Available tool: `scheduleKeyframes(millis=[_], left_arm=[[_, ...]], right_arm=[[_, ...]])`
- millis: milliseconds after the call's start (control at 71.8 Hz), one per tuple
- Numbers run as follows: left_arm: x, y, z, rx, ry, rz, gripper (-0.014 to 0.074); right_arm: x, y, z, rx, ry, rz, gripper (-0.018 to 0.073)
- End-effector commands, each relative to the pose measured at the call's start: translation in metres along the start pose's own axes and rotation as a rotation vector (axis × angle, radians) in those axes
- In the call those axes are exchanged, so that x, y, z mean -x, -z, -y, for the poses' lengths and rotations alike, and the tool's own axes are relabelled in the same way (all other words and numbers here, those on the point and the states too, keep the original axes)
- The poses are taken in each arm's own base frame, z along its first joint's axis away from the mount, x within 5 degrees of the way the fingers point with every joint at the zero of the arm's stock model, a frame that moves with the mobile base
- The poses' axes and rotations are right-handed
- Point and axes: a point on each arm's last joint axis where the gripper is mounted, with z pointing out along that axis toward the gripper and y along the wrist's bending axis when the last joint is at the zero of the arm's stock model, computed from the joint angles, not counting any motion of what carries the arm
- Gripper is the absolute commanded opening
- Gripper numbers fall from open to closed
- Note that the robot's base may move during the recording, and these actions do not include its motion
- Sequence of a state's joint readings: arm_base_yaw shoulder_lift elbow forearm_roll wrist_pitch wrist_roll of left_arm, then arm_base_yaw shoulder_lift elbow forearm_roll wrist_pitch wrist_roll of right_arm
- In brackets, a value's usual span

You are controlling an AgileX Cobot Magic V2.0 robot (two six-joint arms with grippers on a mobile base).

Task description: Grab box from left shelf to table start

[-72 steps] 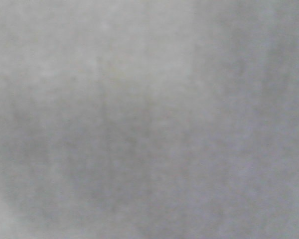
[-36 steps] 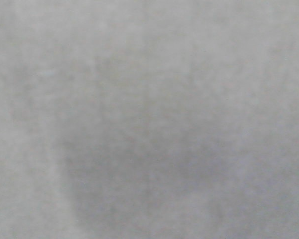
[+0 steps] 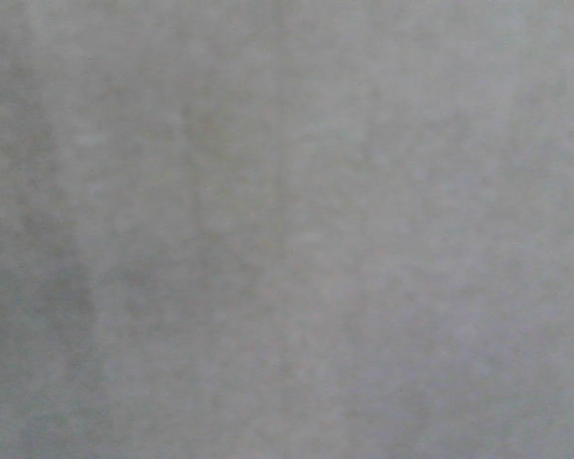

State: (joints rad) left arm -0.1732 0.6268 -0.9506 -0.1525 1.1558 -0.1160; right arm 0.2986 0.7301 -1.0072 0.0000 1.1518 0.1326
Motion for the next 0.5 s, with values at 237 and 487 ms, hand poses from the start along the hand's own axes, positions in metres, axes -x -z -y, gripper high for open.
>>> scheduleKeyframes(millis=[237, 487], left_arm=[[0.0143, 0.0134, 0.0161, -0.162, 0.071, 0.138, -0.0104], [0.0143, 0.0134, 0.0161, -0.162, 0.071, 0.138, -0.0104]], right_arm=[[0.0136, 0.0097, -0.0010, 0.007, 0.037, 0.141, 0.0067], [0.0136, 0.0097, -0.0010, 0.007, 0.037, 0.141, 0.0067]])
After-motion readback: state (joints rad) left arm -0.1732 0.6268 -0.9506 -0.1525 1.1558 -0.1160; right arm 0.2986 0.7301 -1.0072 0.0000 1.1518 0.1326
